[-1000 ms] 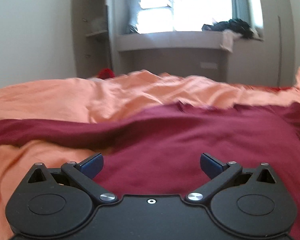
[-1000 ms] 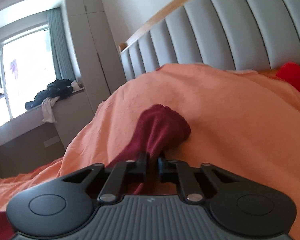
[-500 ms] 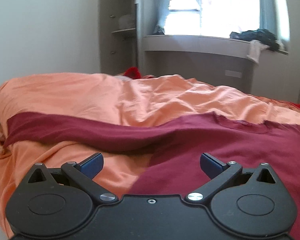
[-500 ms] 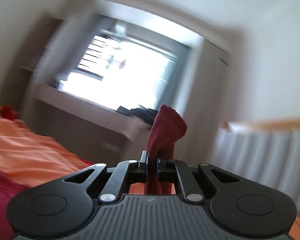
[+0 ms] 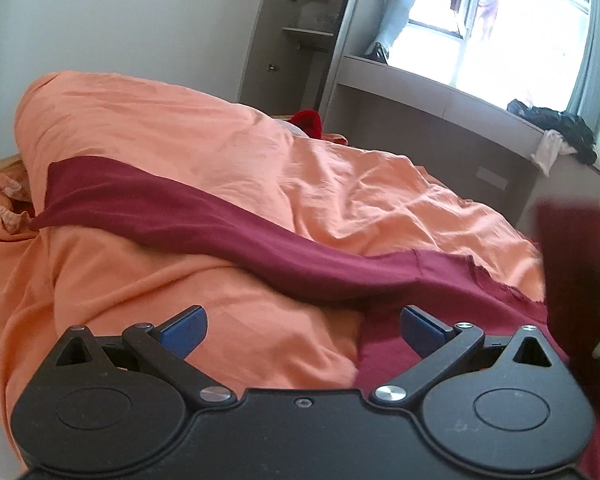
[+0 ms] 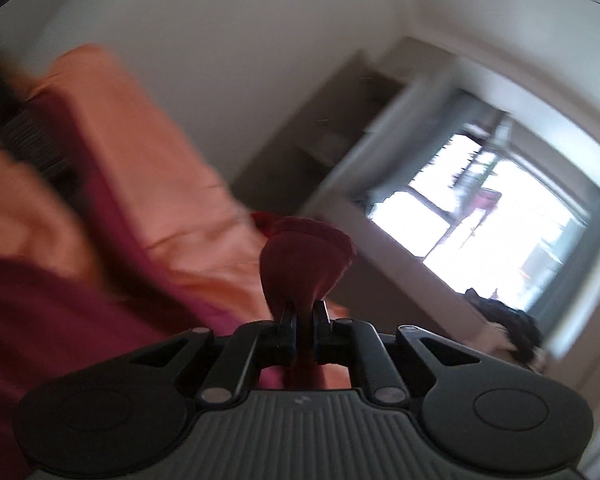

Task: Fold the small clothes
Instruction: 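Carry the sleeve across the shirt body with the right gripper and release, then withdraw the open right gripper from the folded sleeve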

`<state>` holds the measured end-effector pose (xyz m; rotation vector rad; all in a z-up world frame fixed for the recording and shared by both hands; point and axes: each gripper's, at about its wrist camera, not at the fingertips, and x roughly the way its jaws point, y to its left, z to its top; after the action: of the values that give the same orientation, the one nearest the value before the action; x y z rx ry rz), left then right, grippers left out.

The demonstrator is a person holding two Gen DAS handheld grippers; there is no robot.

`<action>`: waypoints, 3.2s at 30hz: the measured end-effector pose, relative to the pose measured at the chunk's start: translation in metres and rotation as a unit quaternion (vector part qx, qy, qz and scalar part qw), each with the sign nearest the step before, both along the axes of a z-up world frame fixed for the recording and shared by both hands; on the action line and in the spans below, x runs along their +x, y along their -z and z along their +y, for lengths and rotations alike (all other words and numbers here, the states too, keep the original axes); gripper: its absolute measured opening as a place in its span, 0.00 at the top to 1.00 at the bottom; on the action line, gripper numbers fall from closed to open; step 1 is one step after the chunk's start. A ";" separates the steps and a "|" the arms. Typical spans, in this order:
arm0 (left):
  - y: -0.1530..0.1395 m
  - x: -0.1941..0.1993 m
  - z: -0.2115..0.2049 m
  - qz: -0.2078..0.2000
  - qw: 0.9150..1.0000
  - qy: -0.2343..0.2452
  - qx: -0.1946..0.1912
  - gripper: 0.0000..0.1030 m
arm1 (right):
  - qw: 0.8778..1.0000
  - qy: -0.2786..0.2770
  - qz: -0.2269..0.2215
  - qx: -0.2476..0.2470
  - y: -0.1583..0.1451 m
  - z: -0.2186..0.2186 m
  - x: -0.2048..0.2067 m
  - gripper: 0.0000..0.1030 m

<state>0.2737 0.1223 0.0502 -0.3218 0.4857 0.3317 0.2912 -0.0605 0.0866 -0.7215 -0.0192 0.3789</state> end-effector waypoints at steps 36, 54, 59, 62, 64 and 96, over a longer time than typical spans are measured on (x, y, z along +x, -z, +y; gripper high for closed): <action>0.009 0.013 -0.011 0.008 0.998 0.056 -0.023 0.00 | 0.979 -0.165 0.122 -0.014 0.045 -0.003 -0.081 0.82; 0.043 0.028 -0.062 0.081 0.989 0.118 0.040 0.00 | 0.939 0.232 0.179 0.179 0.061 -0.224 0.001 0.18; 0.045 0.022 -0.063 0.077 0.987 0.130 0.056 0.00 | 0.943 0.232 0.157 0.177 0.068 -0.221 0.026 0.23; 0.044 0.022 -0.063 0.079 0.987 0.131 0.057 0.00 | 0.947 0.238 0.141 0.164 0.069 -0.216 0.031 0.61; 0.043 0.023 -0.062 0.082 0.986 0.132 0.055 0.00 | 0.945 0.241 0.140 0.170 0.066 -0.219 0.029 0.89; 0.015 -0.016 0.034 0.037 0.999 0.005 0.003 0.00 | 0.913 0.156 0.150 0.346 0.042 -0.196 -0.053 0.00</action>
<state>0.2577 0.1566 0.0348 -0.3017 0.5595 0.3356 0.2380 -0.2569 0.0446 0.0461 0.2410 0.1492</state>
